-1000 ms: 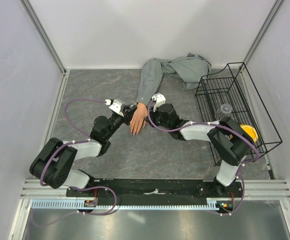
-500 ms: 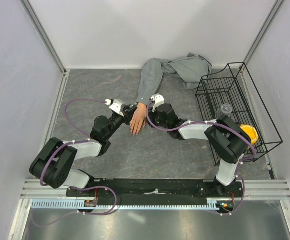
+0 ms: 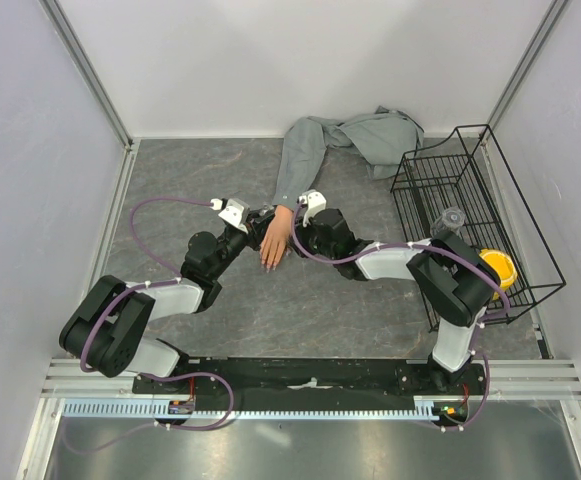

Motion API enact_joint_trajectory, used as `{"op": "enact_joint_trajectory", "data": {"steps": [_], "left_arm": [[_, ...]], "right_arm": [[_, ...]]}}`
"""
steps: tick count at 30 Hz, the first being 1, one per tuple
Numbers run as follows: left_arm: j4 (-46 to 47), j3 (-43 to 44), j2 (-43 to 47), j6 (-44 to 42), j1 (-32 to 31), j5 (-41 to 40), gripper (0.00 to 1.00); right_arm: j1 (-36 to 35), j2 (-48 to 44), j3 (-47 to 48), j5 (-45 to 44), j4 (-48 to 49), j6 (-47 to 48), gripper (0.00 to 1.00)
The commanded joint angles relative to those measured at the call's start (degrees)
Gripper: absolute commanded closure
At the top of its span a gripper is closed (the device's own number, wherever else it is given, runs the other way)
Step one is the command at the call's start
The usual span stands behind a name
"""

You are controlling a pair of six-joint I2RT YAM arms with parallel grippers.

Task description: Paint the nails

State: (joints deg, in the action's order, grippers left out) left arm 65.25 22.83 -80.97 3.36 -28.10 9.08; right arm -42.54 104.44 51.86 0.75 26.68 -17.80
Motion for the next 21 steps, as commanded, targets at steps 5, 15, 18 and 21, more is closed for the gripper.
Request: {"op": "enact_joint_trajectory", "data": {"steps": [5,15,18,21], "left_arm": [[2.86,0.73,0.02,-2.12,-0.20,-0.47,0.98],[2.77,0.90,-0.07,-2.21,-0.12,-0.47,0.98],[2.77,0.90,-0.07,-2.21,-0.12,-0.47,0.98],[2.77,1.08,-0.42,-2.13,-0.12,-0.21,0.98]], "right_arm": [[-0.52,1.03,2.37,1.79,3.38,-0.48,1.00],[-0.87,-1.86,0.01,3.11,3.30,-1.80,1.00],[-0.96,-4.67,-2.11,1.62,2.59,-1.36,1.00],[-0.87,-6.27,-2.55,-0.49,1.89,-0.13,1.00]]}}
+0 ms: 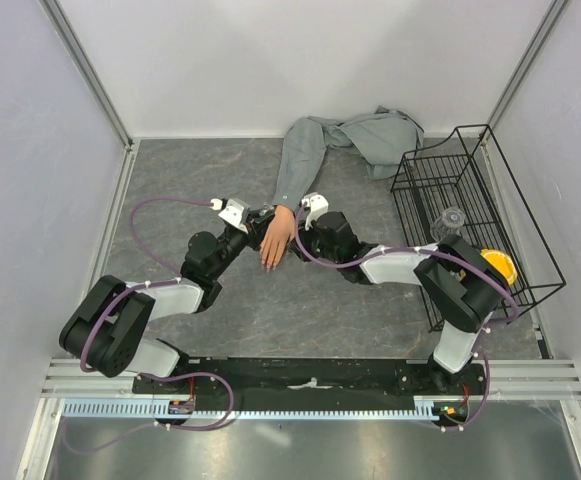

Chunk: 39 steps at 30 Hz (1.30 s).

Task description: Paint the nails

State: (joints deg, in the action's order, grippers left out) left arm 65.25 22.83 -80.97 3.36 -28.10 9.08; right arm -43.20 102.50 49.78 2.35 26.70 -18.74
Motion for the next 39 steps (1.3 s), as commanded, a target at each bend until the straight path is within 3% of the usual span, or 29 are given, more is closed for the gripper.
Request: {"op": "enact_joint_trajectory", "data": {"steps": [1,17,39], "left_arm": [[2.77,1.16,-0.50,-2.12,-0.12,-0.20,0.98],[2.77,1.08,-0.33,-2.21,-0.12,-0.20,0.98],[2.77,0.73,0.02,-2.30,-0.12,-0.47,0.98]], "right_arm": [[-0.13,-4.06,0.31,-2.09,1.00,1.16,1.00],[0.75,1.47,5.33,-3.58,0.28,2.31,1.00],[0.49,0.95,2.43,-1.13,1.60,0.99,1.00]]}}
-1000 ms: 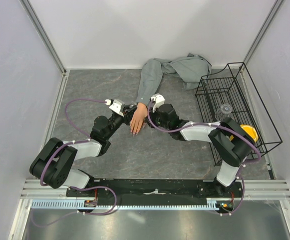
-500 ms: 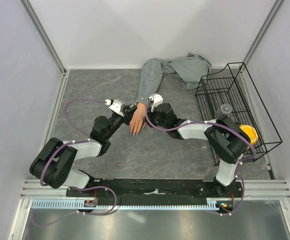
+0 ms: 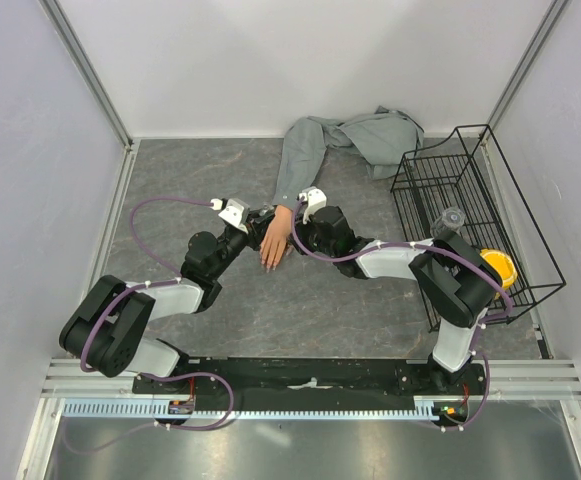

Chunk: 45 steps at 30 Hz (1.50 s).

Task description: Paint the nails

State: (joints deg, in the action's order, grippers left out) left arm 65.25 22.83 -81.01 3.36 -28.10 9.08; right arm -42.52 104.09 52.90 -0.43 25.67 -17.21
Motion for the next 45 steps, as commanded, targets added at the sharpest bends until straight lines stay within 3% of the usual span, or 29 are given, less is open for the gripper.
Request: {"op": "enact_joint_trajectory", "data": {"steps": [1,19,45], "left_arm": [[2.77,0.81,0.07,-2.30,-0.12,-0.38,0.98],[2.69,0.90,-0.02,-2.21,-0.12,-0.29,0.98],[2.77,0.81,-0.20,-2.12,-0.20,-0.12,0.98]], "right_arm": [[-0.28,-0.65,-0.96,1.66,2.63,-0.63,1.00],[-1.16,-6.09,-2.81,0.69,2.02,-0.37,1.00],[0.25,0.23,1.94,-0.45,0.43,0.87,1.00]]}}
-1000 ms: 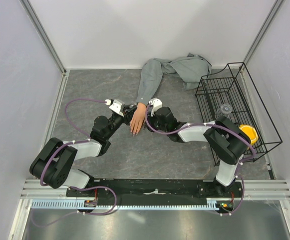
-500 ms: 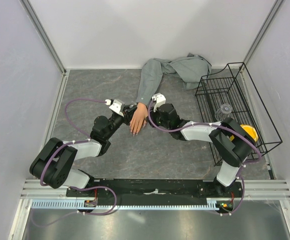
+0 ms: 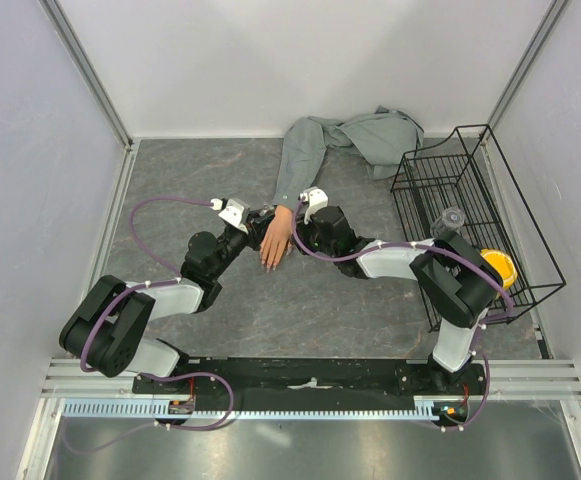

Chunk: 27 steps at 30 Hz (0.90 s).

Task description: Paint the nails

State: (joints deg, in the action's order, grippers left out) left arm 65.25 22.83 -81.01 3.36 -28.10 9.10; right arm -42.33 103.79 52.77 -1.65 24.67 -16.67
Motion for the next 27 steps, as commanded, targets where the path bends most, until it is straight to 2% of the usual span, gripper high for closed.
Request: {"op": "enact_joint_trajectory", "data": {"steps": [1,22,27], "left_arm": [[2.77,0.99,-0.20,-2.12,-0.12,-0.14,0.98],[2.69,0.99,-0.20,-2.21,-0.20,-0.23,0.98],[2.60,0.90,-0.20,-2.30,-0.12,-0.32,0.98]], "right_arm": [[-0.04,0.63,1.98,1.21,1.61,0.14,1.00],[-1.53,0.28,1.37,4.55,2.67,-2.05,1.00],[-1.44,-4.73,-0.39,-0.53,-0.93,0.67,1.00]]}}
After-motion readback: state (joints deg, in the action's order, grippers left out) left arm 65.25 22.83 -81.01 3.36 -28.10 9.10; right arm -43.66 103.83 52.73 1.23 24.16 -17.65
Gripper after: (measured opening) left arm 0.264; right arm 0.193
